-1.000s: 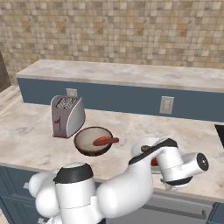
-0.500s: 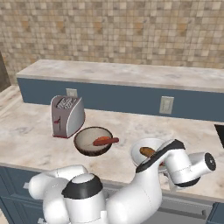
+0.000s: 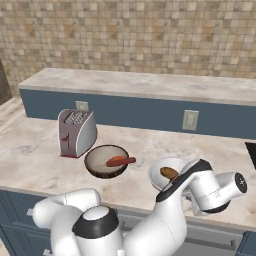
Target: Place the bowl containing the bell pepper and potato in the microwave. Close the microwave door and press the start button to microwave the meal.
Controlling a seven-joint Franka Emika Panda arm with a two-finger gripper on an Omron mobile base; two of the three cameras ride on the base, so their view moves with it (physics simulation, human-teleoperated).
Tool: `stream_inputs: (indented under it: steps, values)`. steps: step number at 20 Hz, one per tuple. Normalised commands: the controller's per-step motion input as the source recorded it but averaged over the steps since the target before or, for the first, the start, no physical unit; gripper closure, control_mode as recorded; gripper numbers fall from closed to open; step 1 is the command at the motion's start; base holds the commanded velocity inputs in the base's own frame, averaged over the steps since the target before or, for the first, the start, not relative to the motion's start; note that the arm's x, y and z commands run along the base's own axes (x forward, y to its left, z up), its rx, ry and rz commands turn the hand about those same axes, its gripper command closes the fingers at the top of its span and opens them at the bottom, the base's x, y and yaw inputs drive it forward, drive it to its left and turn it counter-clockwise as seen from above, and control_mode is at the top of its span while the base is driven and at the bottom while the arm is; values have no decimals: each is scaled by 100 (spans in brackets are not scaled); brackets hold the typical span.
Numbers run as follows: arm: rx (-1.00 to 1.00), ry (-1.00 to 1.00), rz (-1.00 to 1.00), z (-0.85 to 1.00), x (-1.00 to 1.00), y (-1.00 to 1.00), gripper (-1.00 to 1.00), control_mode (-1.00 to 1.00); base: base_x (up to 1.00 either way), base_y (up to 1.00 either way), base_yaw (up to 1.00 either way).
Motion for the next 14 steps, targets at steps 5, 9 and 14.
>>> stream_inputs:
  steps: [5,9,14]
  values:
    - [0,-9,0,61,-11,13,100,-100,0,0,0]
    - [0,-19,0,83,-36,6,100,-100,0,0,0]
    - [0,-25,2,74,-52,16,100,-100,0,0,0]
